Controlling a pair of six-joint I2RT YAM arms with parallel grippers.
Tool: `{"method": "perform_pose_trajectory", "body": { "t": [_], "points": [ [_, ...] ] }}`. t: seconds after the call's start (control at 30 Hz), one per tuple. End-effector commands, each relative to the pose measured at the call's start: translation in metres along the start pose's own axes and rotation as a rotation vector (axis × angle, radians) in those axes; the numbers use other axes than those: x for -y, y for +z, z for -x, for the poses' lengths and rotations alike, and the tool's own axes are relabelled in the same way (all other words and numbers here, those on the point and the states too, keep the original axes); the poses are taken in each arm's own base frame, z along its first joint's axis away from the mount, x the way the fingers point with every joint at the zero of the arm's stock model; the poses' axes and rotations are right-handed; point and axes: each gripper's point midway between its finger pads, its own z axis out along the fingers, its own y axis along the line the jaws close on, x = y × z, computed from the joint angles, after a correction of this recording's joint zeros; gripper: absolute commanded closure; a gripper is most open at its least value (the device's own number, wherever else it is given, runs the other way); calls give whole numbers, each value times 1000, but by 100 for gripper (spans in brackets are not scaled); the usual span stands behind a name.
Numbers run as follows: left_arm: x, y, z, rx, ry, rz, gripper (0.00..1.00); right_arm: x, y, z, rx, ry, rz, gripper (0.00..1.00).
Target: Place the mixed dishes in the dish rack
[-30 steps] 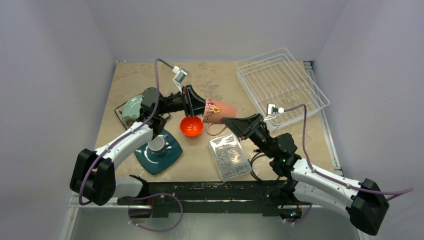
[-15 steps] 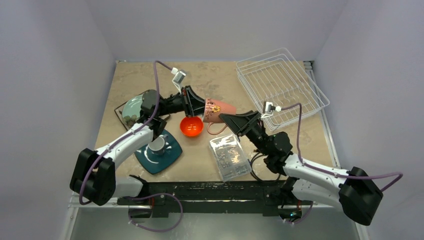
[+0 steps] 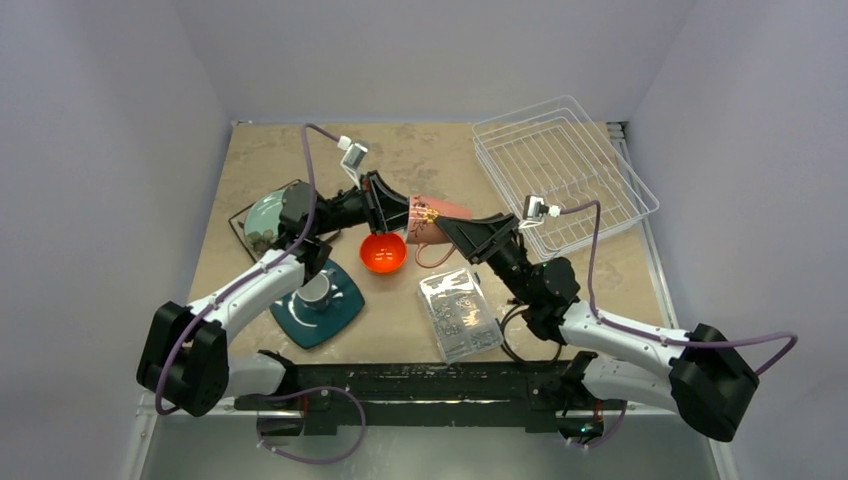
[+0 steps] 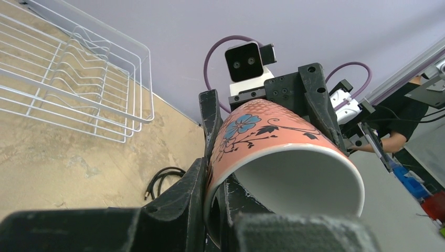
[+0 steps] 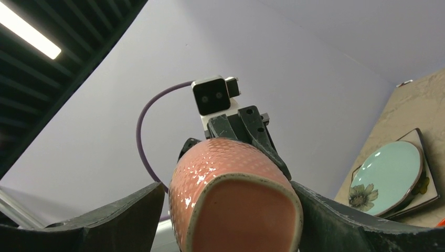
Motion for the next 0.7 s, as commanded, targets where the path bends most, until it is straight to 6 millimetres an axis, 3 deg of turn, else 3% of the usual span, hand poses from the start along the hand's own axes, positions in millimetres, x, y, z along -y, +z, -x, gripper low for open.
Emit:
{"method": "perform_pose_trajectory", "body": {
  "t": [0.0, 0.03, 0.13, 0.17, 0.2, 0.33, 0.4, 0.47, 0.5, 0.67],
  "points": [
    [26, -1, 22, 79, 107, -61, 100, -36, 10, 13, 41, -7, 114, 18],
    [27, -1, 22, 81, 109, -62, 100, -36, 10, 13, 39, -1, 116, 24],
    [25, 0, 22, 77, 107, -46, 100, -35, 9, 13, 39, -1, 114, 57],
    [23, 0, 22, 71, 103, -34, 100, -35, 9, 11, 31, -8, 111, 75],
    [21, 0, 22, 57, 99, -15, 100, -30, 9, 10, 21, -16, 88, 99],
    [-10, -11, 20, 16, 172, 257, 50, -16, -7, 23, 50, -119, -45, 100],
    [-33, -28, 24, 21, 214, 464, 31, 5, -21, 41, 90, -203, -236, 100],
    [-50, -44, 27, 20, 236, 618, 25, 28, -45, 66, 168, -247, -451, 100],
    [-53, -48, 29, 20, 249, 649, 24, 30, -58, 84, 230, -285, -519, 100],
    [-87, -84, 34, 43, 226, 930, 21, 30, -107, 134, 297, -554, -802, 100]
  ]
}}
